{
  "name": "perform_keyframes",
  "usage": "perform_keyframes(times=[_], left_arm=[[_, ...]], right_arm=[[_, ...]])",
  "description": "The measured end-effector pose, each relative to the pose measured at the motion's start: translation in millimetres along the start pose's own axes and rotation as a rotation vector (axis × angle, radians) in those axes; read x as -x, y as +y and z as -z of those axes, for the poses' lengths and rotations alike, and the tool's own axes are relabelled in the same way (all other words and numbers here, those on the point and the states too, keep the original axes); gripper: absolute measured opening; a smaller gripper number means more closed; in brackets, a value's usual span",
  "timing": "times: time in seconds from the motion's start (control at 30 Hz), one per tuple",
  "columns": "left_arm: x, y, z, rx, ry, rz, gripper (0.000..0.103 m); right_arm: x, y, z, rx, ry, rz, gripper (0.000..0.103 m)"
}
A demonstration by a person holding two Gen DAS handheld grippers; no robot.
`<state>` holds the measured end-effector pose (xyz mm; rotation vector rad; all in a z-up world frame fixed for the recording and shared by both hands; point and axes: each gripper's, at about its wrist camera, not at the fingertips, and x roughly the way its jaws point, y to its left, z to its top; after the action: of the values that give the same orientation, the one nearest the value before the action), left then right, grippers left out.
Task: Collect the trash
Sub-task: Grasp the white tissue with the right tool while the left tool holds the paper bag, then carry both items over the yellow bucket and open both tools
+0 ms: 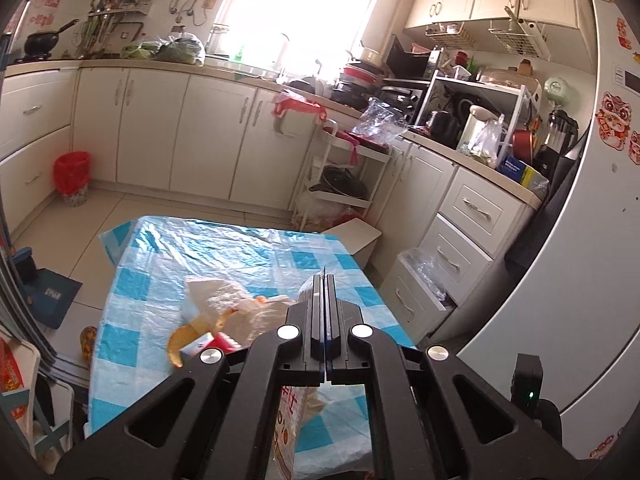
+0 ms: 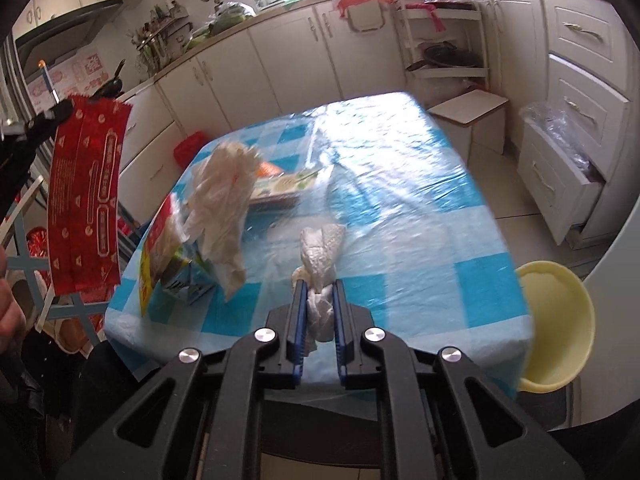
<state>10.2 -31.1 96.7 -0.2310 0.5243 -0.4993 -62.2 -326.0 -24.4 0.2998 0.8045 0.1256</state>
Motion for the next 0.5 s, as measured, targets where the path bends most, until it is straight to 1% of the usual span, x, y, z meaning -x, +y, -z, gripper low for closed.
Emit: perform_keyframes(times=[0.07,0.13,0.23,0.27,0.33,0.43,0.5], left_arm=[[-8.7,-21.2,0.2,-0.011,0.011,0.049,0.000],[-19.0,-44.1,1.5,-0.020,0.026,0.100,0.000],[-38.0,-77.0,9.0,-0.034,0.060,0.169,0.000],[-46.7,-89.2,12.5,-0.039,0.077,0.192,0.000],[-64.5,-112.5,19.6,-0.045,0.108,0.234,0.000],[-94.2,-152.0,29.0,-0.058,0.153,0.295,0.000],[-114.7,-175.6,36.4,-0.056,0.183,0.329,0.000]], right_arm=[[18.0,-29.2,-10.1,-0.031,-0.029,0.057,0.013],[31.7,-62.2,-16.5,-0.071,-0.040,0.124,0.013],[39.9,-111.9,-25.2,-0.127,-0.004,0.220,0.013],[38.2,-122.5,-26.8,-0.142,0.012,0.244,0.013],[32.4,-149.2,-29.3,-0.180,0.068,0.276,0.013],[9.9,-187.5,-30.4,-0.244,0.182,0.288,0.013],[-10.5,-208.7,-27.7,-0.301,0.256,0.279,0.013]])
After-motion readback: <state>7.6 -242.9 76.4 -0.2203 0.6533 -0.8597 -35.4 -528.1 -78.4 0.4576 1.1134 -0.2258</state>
